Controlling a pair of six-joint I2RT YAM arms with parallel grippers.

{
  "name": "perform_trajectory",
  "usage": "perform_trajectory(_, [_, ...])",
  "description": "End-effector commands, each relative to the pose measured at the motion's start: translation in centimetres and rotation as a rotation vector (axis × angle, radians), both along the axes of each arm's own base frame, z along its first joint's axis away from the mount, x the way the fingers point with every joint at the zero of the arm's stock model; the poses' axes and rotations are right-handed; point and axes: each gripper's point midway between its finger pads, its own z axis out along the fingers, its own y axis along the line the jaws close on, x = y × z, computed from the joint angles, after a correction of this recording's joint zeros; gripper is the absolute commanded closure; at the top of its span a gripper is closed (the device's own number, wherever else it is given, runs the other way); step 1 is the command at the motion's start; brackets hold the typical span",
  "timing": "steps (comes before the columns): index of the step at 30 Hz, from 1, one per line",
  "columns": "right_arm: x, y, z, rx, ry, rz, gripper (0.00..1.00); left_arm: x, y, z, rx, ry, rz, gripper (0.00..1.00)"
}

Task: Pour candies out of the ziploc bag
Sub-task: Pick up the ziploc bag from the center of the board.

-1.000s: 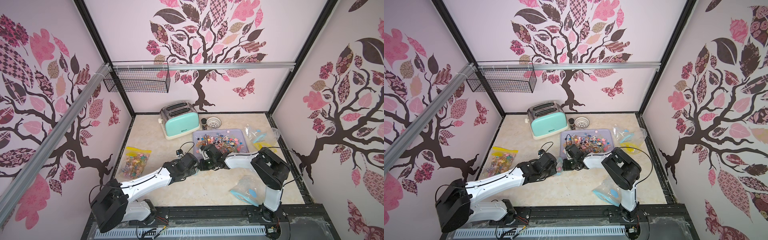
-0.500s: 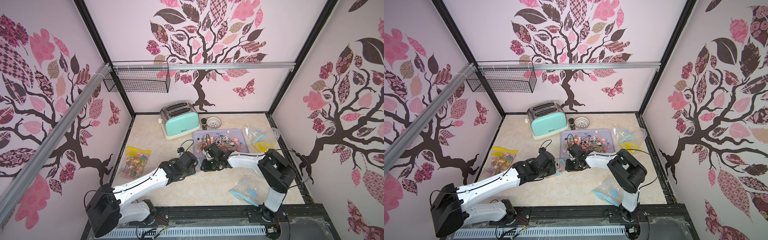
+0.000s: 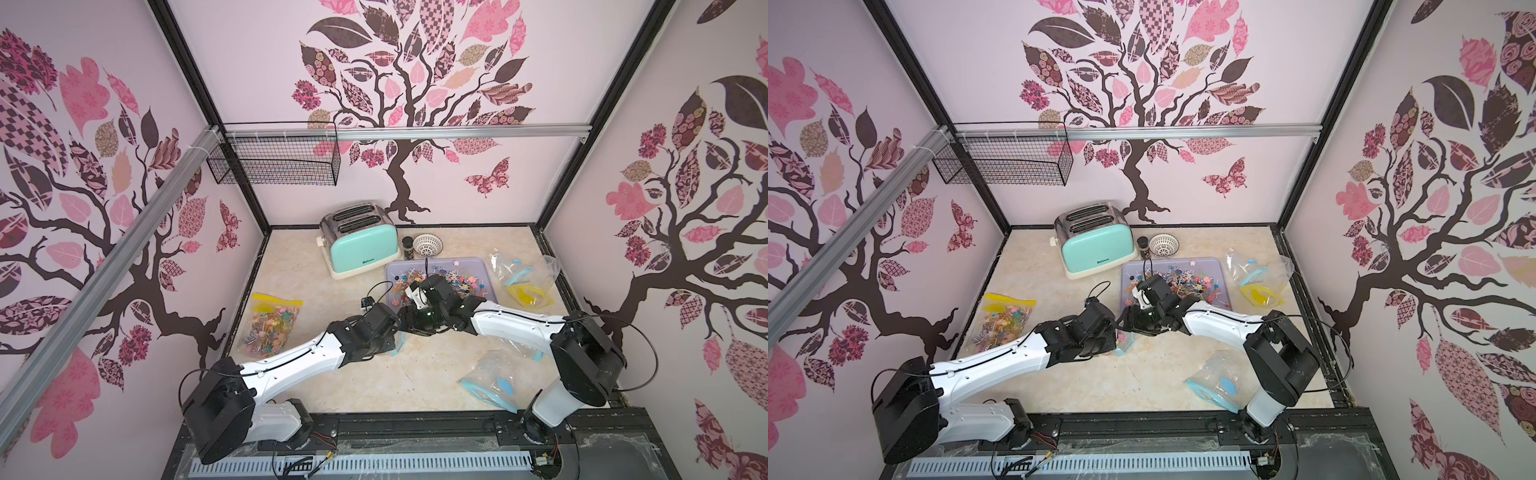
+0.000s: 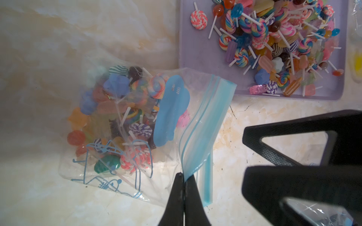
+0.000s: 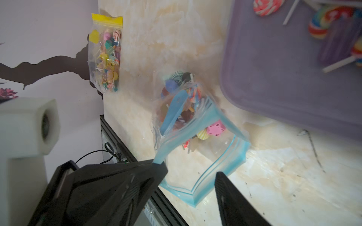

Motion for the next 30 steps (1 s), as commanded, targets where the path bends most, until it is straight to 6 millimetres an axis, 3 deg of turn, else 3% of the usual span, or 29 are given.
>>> perform_trajectory(1, [-0.1, 1.6, 0.2, 0.06, 0.058, 0.011, 0.32, 0.5, -1.0, 0.9, -0.024, -0.023, -0.019, 1.0])
perform_trajectory(5, [0.0, 2.6, -1.3, 0.086, 0.11, 0.014, 0.32, 0.5, -1.4, 1.4, -0.046, -0.034, -0.035, 1.0])
perform_trajectory(10, [0.7, 3.5, -1.2, 0.11, 0.1, 0.012, 0.36, 0.1, -1.0, 1.9, -0.05, -0.042, -0.05, 1.0])
perform_trajectory(16, [0.7, 3.7, -1.8, 0.103, 0.108, 0.028, 0.39, -0.4, 1.7, 2.9, 0.027, -0.071, -0.027, 0.4])
perform_trajectory(19, [0.5, 3.7, -2.3, 0.109, 0.124, 0.029, 0.44, -0.4, 3.4, 3.5, 0.065, -0.073, -0.003, 0.26])
perform_trajectory(21, [0.3, 3.6, -2.6, 0.11, 0.129, 0.028, 0.48, -0.3, 4.5, 3.4, 0.066, -0.045, 0.013, 0.22])
perform_trajectory(25, [0.0, 3.2, -3.1, 0.108, 0.136, 0.021, 0.6, 0.7, 6.4, 1.8, 0.041, 0.03, 0.037, 0.18])
perform_trajectory(30, [-0.3, 2.8, -3.3, 0.098, 0.132, 0.012, 0.97, 1.9, 6.7, -0.4, -0.076, 0.11, 0.039, 0.15])
